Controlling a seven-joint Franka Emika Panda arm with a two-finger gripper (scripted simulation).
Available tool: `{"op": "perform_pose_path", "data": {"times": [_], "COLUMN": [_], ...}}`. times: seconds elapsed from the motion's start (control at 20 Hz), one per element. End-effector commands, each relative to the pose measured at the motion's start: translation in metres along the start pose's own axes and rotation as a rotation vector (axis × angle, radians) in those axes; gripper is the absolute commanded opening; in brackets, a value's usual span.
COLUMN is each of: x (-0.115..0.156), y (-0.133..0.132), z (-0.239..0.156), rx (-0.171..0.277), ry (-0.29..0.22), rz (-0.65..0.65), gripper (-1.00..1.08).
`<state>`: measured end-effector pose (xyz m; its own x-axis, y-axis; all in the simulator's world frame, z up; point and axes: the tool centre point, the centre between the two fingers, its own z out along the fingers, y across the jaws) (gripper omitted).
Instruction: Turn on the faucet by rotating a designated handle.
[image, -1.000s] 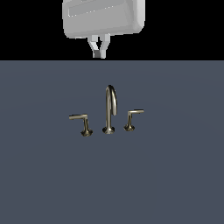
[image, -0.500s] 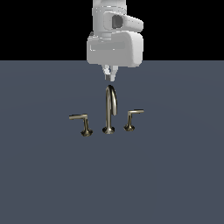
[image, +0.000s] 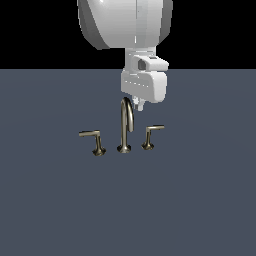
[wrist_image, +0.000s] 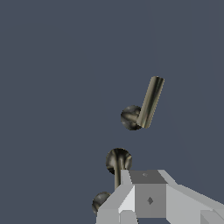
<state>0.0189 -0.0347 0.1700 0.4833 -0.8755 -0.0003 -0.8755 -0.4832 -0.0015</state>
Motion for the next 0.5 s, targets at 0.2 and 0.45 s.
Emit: {"op": "perform_pose_path", "data": {"times": [0.2, 0.45], "x": [0.041, 0.064], "y": [-0.008, -0.009], "z": [0.041, 0.063], "rx": [-0.002, -0.002], "ry": [0.003, 0.003], "rz": [0.159, 0.245], "gripper": [-1.00, -1.00]}}
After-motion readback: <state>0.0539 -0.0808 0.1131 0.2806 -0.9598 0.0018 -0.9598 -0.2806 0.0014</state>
